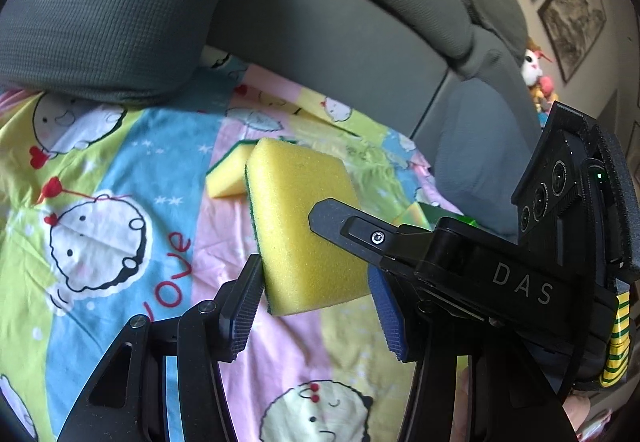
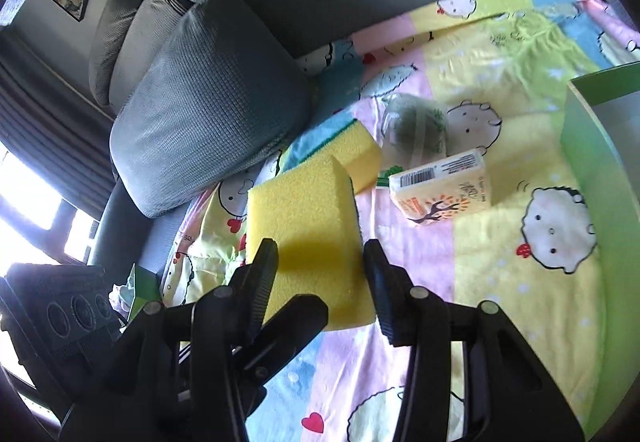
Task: Organize objects
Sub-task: 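Grasp the large yellow sponge with the right gripper and lift, then carry the yellow sponge with the right gripper over the white box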
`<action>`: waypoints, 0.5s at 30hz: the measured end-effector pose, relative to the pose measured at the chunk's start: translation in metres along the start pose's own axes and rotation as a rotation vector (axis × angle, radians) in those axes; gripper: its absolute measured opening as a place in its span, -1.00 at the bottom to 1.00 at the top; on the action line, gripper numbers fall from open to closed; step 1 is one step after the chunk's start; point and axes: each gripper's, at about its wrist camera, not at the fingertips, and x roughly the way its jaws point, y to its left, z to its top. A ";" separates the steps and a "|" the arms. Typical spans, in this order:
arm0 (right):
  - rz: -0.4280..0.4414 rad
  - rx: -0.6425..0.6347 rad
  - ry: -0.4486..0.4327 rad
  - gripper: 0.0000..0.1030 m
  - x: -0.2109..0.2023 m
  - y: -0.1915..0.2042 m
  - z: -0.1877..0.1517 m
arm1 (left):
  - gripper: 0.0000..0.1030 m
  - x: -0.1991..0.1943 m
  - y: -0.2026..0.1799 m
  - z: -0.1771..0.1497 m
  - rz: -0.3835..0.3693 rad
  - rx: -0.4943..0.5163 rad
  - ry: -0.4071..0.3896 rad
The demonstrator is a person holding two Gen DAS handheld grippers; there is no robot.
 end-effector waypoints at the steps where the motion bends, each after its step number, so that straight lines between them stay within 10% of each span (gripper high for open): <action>1: -0.001 -0.001 -0.013 -0.13 -0.005 0.000 0.000 | 0.05 -0.001 -0.003 0.000 -0.006 0.008 -0.007; 15: -0.013 -0.025 -0.139 -0.13 -0.053 0.009 -0.006 | 0.05 -0.024 -0.037 -0.004 -0.083 0.064 -0.099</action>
